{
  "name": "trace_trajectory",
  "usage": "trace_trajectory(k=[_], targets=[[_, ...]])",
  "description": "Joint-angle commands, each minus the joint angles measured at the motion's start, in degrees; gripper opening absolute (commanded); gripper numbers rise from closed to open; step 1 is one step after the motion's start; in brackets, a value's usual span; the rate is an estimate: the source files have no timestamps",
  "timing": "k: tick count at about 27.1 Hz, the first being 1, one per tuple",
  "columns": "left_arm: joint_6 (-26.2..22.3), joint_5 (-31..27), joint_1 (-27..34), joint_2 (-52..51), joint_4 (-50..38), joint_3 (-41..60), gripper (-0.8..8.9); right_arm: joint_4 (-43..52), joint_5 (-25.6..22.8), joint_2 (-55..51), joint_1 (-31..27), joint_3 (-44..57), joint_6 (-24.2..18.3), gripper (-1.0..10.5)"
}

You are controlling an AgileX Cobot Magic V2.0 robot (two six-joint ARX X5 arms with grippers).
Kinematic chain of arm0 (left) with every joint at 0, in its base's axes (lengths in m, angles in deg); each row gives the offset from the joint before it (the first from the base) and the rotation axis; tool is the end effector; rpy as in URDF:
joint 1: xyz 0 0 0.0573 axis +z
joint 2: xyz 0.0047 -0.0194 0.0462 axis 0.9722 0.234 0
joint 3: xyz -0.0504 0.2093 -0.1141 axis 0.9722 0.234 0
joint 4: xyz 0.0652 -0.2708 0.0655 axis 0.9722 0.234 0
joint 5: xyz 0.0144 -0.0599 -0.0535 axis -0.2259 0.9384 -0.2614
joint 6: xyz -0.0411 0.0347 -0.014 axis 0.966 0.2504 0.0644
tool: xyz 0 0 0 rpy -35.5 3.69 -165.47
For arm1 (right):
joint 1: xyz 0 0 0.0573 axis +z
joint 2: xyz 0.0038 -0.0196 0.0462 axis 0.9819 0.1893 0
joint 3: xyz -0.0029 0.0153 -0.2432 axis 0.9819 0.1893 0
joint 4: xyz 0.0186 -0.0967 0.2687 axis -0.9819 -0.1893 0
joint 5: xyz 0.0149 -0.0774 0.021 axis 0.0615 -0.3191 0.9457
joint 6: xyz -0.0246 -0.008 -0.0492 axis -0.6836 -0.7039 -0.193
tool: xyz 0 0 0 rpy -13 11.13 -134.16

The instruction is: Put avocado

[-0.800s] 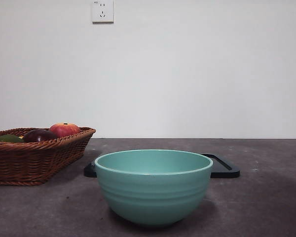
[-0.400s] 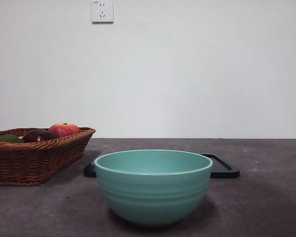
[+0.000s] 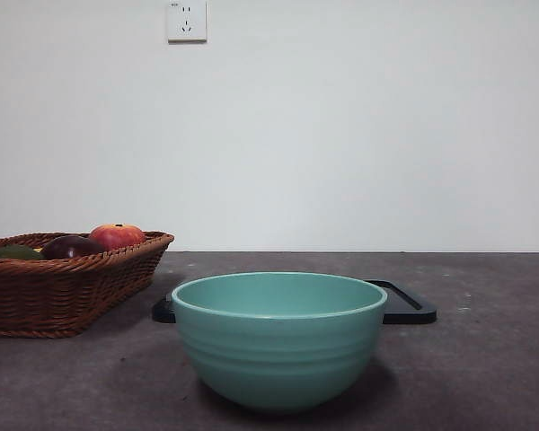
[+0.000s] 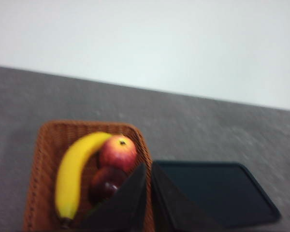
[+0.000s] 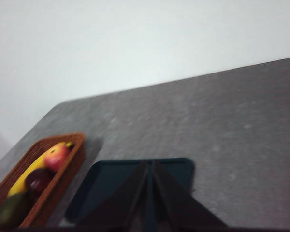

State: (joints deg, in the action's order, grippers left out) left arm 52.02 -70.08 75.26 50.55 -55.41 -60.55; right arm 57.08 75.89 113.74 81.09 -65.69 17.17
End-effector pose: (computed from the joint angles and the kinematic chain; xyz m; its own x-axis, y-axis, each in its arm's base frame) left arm 0.1549 -0.0121 0.2939 0.9417 -0.2972 -0.1576 0.2504 0.9322 -0.2613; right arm 0.1645 0.0179 0.3053 0.8973 0.4116 -0.1595 -0.3249 0.8604 0.3925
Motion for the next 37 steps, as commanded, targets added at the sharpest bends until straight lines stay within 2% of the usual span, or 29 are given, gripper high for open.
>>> trace_trajectory(k=[1,4,9,15,21,23,24,25,26,28,29,30,31,37], targets=[[-2.45,2.4,-0.04,4.74,2.84,-5.2,0.15,-2.56,1.09,3.37,1.44,-4.5,-3.85,0.1],[-4.87,6.97,-0.04,10.1,5.16,-9.66,0.15,-6.21,1.7,7.02,3.34,-8.61,-5.92,0.1],[-6.03,15.74,-0.59,18.53,7.82,-15.96,0.15,-13.75,1.68,12.81,7.28,-14.43,-10.36,0.1],[-9.07,19.19,-4.13,24.76,11.91,-20.55,0.15,-17.7,1.68,17.64,12.26,-17.38,-11.76,0.1],[-9.05,20.15,-6.73,25.66,12.87,-20.61,0.2,-17.73,1.66,18.56,15.17,-17.38,-12.2,0.1],[-9.05,20.13,-6.73,25.66,12.9,-20.61,0.39,-17.7,1.66,18.58,15.17,-17.38,-12.2,0.1],[-9.05,20.15,-6.73,25.66,12.94,-20.61,0.72,-17.73,1.66,18.58,15.17,-17.38,-12.2,0.1],[-9.05,20.15,-6.73,25.66,13.0,-20.61,1.51,-17.68,1.66,18.58,15.17,-17.38,-12.22,0.3],[-9.05,20.13,-6.73,25.66,13.07,-20.61,2.54,-17.68,1.64,18.58,15.17,-17.38,-12.22,1.0],[-9.05,20.15,-6.73,25.66,13.05,-20.61,4.61,-17.68,1.62,18.58,15.17,-17.38,-12.2,3.5],[-9.05,20.15,-6.73,25.66,13.05,-20.61,5.09,-17.68,1.62,18.58,15.17,-17.38,-12.17,4.7],[-9.05,20.15,-6.73,25.66,13.0,-20.61,5.09,-17.68,1.64,18.58,15.17,-17.38,-12.17,5.6],[-9.01,20.13,-6.73,25.66,13.0,-20.61,5.09,-17.68,1.64,18.58,15.17,-17.38,-12.17,5.9],[-8.61,20.11,-6.73,25.66,13.51,-20.61,4.97,-17.68,1.68,18.56,15.17,-17.38,-12.13,5.9]])
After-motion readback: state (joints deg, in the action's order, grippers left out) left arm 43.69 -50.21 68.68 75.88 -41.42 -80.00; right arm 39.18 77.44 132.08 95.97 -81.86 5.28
